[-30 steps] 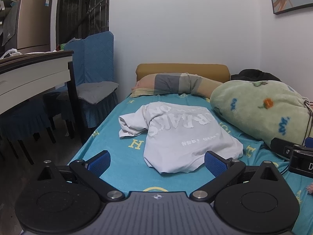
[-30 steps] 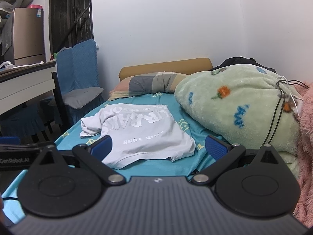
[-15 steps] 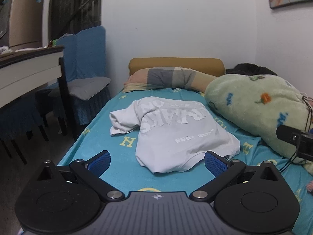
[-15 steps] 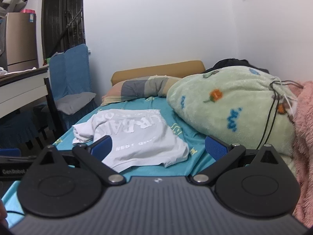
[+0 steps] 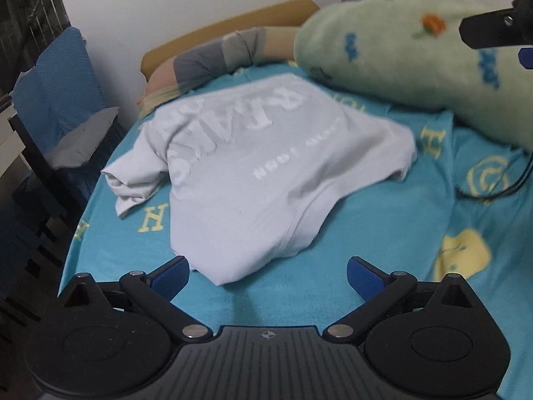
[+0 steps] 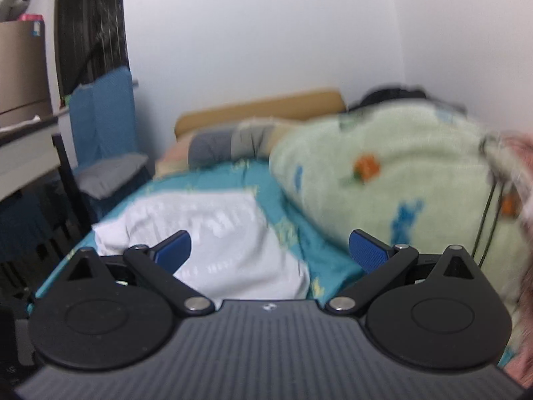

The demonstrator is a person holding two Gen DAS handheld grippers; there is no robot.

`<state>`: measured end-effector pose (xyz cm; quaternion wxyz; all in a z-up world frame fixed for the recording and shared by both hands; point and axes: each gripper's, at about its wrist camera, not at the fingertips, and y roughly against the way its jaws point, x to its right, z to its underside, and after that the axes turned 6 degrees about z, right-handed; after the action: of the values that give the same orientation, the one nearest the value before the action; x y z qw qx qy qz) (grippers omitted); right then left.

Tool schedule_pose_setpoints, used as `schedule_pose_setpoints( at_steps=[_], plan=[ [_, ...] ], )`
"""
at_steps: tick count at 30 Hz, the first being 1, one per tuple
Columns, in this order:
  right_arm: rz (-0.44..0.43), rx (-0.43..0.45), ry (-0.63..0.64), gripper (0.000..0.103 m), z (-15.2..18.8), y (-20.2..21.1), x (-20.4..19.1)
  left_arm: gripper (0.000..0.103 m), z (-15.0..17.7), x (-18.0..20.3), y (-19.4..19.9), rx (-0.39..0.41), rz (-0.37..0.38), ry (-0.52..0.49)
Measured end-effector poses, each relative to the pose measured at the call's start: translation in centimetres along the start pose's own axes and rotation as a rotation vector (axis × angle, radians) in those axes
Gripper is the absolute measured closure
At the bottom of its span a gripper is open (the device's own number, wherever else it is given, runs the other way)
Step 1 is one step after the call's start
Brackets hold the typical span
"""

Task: Fold clothes
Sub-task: 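Grasp the crumpled white T-shirt with the left gripper, then lift the T-shirt high with the left gripper and shake it open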

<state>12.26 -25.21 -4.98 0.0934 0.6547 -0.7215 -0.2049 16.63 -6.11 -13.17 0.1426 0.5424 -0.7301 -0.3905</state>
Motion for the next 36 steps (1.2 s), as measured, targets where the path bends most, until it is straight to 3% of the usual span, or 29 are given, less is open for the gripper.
schedule_pose_setpoints(
  at_steps=[3,6,8,9,11,13,15,20,24,27,31,36],
  plan=[
    [-0.023,-0.058,-0.006,0.000,1.8,-2.1,-0.1,0.006,0.4,-0.1,-3.1,-0.015,-0.028,0.009],
    [-0.040,-0.089,-0.007,0.000,3.1,-3.9,-1.1,0.014,-0.3,0.0,-5.0,0.084,-0.118,-0.027],
    [-0.015,-0.088,0.060,0.000,4.1,-4.9,-2.1,0.052,-0.6,0.0,-5.5,0.124,-0.132,-0.048],
    [-0.001,-0.087,0.096,0.000,4.6,-5.4,-2.7,0.060,-0.7,-0.2,-5.5,0.140,-0.128,-0.044],
    [-0.006,-0.090,0.145,0.000,5.4,-6.6,-3.7,0.089,-1.4,-1.2,-4.7,0.162,-0.093,0.028],
    [-0.017,-0.093,0.190,0.000,6.2,-7.9,-4.7,0.090,-2.2,-2.0,-3.4,0.202,-0.063,0.104],
    [-0.028,-0.089,0.230,0.000,6.9,-9.2,-5.8,0.090,-2.7,-2.1,-1.8,0.261,-0.062,0.113],
    [0.100,-0.095,0.271,0.000,7.4,-13.0,-7.1,0.092,-2.9,-2.3,0.2,0.308,-0.072,0.134],
    [0.208,0.032,0.049,0.000,5.6,-12.1,-3.5,0.093,-2.9,-2.9,1.9,0.359,-0.056,0.198],
    [0.287,0.064,-0.019,0.000,4.3,-11.7,-1.9,0.094,-3.0,-2.9,3.9,0.435,-0.047,0.218],
    [0.324,0.184,0.014,0.000,1.8,-8.4,-2.4,0.095,-2.7,-2.9,8.1,0.541,-0.033,0.246],
    [0.267,0.415,0.025,0.000,-4.0,1.0,-3.8,0.096,-0.6,-4.7,14.5,0.623,0.019,0.335]
  ],
)
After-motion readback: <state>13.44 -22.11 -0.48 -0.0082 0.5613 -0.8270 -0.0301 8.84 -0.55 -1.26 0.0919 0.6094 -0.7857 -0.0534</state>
